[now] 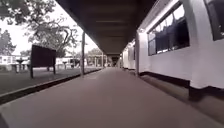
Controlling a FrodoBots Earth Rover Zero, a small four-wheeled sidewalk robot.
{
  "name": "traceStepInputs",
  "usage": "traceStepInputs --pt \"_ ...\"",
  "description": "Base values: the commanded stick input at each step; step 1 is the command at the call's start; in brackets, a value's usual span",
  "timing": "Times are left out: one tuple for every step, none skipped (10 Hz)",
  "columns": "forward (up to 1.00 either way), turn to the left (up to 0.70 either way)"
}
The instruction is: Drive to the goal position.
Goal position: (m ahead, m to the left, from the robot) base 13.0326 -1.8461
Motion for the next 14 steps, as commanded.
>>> traceStepInputs --pt "0.50 0.00" --pt "0.50 0.00" --pt "0.50 0.00" --pt "0.54 0.00" --pt "0.66 0.00" --pt "0.70 0.00" --pt "0.70 0.00" --pt "0.70 0.00" --pt "0.70 0.00" --pt "0.70 0.00" --pt "0.70 0.00" --pt "0.73 0.00" --pt "0.85 0.00" --pt "0.85 0.00"
